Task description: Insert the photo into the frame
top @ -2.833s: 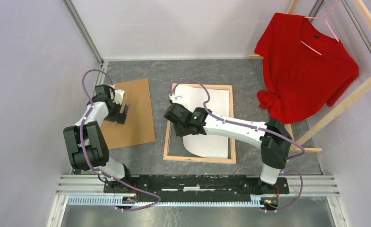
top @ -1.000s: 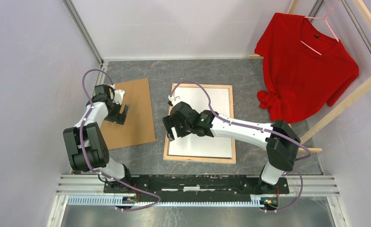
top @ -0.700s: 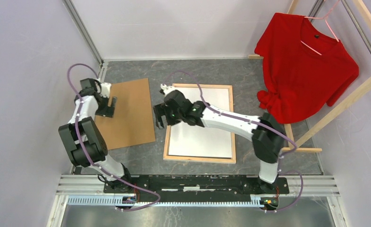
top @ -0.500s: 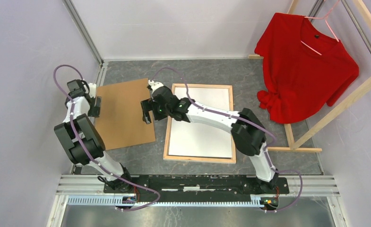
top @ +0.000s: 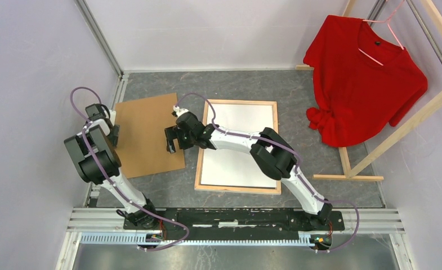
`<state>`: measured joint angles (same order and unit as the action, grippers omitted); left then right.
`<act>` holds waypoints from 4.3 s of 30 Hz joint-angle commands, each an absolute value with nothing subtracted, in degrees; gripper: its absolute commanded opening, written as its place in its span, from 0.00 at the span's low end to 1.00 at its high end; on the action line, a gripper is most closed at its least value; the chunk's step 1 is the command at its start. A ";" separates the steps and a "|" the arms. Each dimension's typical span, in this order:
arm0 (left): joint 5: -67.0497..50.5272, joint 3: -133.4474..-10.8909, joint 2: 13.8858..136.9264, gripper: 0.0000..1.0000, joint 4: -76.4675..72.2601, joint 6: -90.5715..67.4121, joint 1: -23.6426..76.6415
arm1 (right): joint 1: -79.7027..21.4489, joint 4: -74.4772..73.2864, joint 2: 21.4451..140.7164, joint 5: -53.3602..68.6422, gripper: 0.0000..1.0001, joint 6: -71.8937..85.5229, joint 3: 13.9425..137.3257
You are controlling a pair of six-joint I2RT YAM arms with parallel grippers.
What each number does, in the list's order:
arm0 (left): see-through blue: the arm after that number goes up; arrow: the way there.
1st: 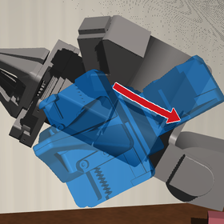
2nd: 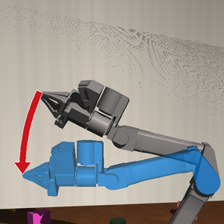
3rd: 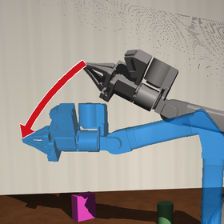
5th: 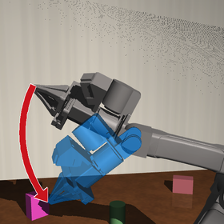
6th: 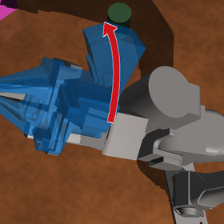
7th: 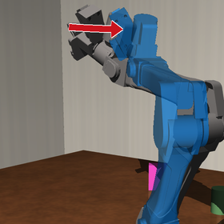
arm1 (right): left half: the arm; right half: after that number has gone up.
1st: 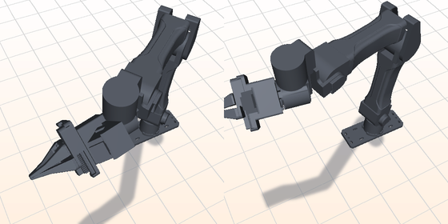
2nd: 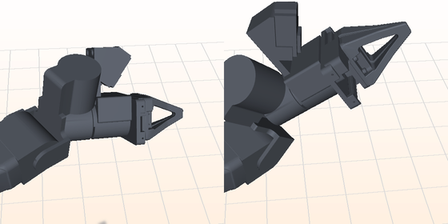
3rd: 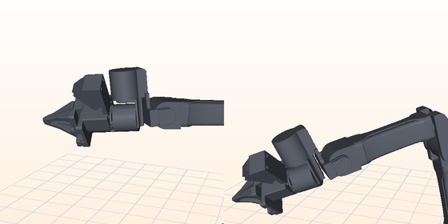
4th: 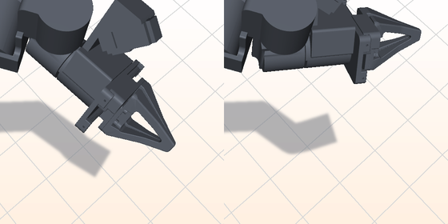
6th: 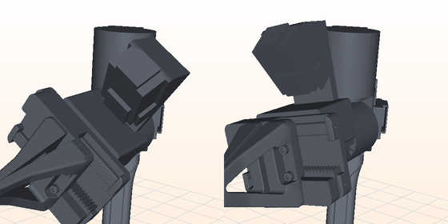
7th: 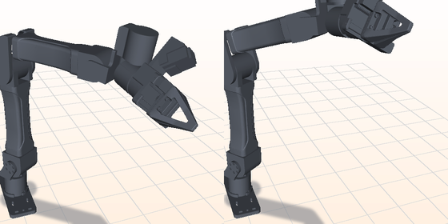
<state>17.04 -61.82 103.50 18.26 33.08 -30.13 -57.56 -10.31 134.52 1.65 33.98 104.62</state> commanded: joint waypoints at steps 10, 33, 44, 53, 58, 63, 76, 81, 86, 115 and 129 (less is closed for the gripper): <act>11.98 -59.50 110.32 0.78 19.62 28.83 -22.76 | -56.49 -2.29 140.79 10.30 0.98 43.00 108.16; 5.04 -51.53 103.05 0.78 23.25 28.39 -16.10 | -55.77 25.95 122.21 21.26 0.98 61.28 84.07; 2.89 -49.26 101.30 0.77 24.48 30.42 -15.87 | -56.16 49.41 116.52 23.43 0.93 70.68 75.73; 1.58 -50.23 99.55 0.77 26.58 31.44 -15.88 | -56.38 68.34 117.50 23.05 0.92 78.12 72.23; 0.62 -50.39 99.06 0.77 27.54 31.64 -15.89 | -56.51 73.18 122.05 24.30 0.91 82.47 74.87; -1.75 -51.22 98.34 0.76 29.39 31.65 -15.78 | -56.51 77.04 127.41 25.35 0.91 85.65 80.68; -2.50 -67.81 98.60 0.80 36.48 33.00 -25.88 | -60.21 -4.62 121.71 1.24 0.98 43.32 94.07; -1.75 -68.90 98.16 0.91 36.13 33.53 -27.22 | -59.88 -5.49 123.08 -2.18 0.98 43.84 91.57; -2.37 -67.01 97.90 0.95 34.94 33.16 -27.19 | -58.92 -4.72 122.80 -2.90 0.97 44.78 88.30; -6.24 -69.65 101.91 0.86 31.58 25.77 -25.57 | -53.79 -14.72 120.25 -11.66 0.98 47.18 84.68; 1.05 -71.94 106.93 0.76 24.44 22.06 -24.64 | -53.17 -17.75 128.12 -12.36 0.98 49.64 96.15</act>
